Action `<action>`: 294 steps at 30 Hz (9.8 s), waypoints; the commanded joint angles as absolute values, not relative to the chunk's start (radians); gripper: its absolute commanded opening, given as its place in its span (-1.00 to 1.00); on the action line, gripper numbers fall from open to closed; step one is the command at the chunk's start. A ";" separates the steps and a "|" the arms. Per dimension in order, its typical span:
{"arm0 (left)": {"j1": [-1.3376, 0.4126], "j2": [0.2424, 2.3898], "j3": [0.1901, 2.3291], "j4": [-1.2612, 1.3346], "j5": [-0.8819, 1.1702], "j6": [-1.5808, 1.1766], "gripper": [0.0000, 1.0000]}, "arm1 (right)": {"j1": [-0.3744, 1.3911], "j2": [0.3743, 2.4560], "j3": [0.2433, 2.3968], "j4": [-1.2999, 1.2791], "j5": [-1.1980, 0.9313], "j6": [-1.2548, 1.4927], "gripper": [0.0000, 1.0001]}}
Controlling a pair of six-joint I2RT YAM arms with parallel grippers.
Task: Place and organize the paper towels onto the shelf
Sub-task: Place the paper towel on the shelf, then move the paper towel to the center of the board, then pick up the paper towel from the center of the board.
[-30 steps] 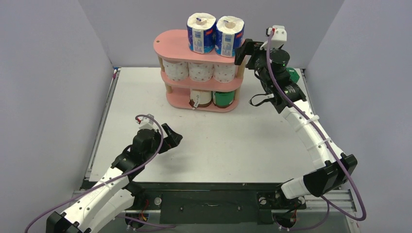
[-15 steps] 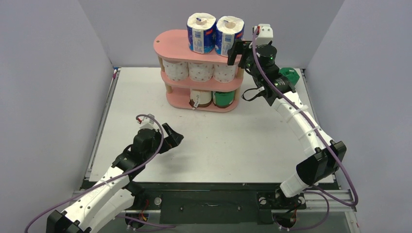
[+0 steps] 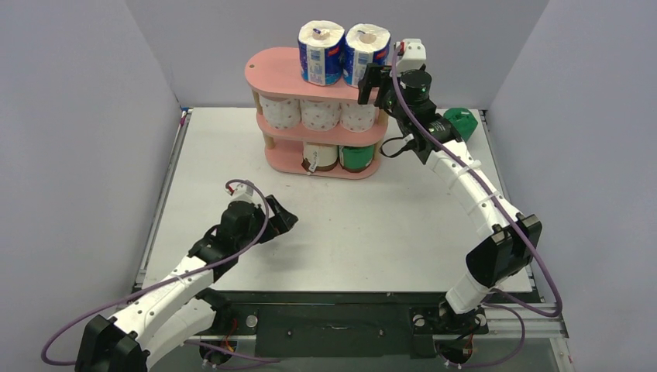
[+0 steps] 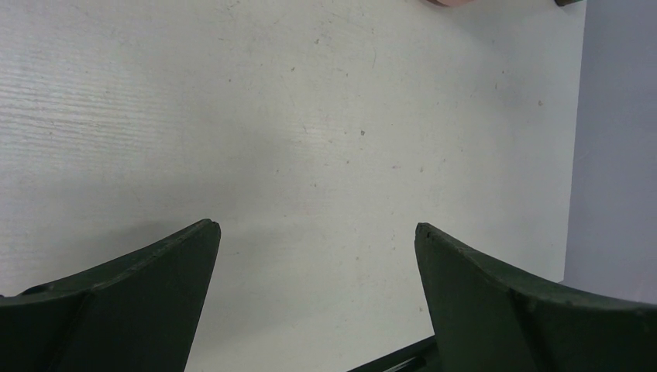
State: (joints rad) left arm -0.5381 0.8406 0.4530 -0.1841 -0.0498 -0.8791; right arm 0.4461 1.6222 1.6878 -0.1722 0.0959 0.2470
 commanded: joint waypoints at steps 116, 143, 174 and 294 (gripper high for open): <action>-0.422 0.990 0.403 0.020 0.019 -0.921 0.93 | -0.198 2.156 1.800 -0.334 0.089 0.915 0.48; -0.422 1.055 0.413 0.016 0.025 -0.942 0.93 | -0.205 2.217 1.829 -0.324 0.062 0.944 -0.01; -0.422 0.801 0.342 -0.125 0.119 -0.973 0.93 | -0.037 1.224 0.944 -0.286 0.150 0.850 -0.36; -0.795 1.448 0.779 0.237 0.100 -0.841 0.77 | 0.706 0.583 0.486 -0.392 0.540 0.973 0.51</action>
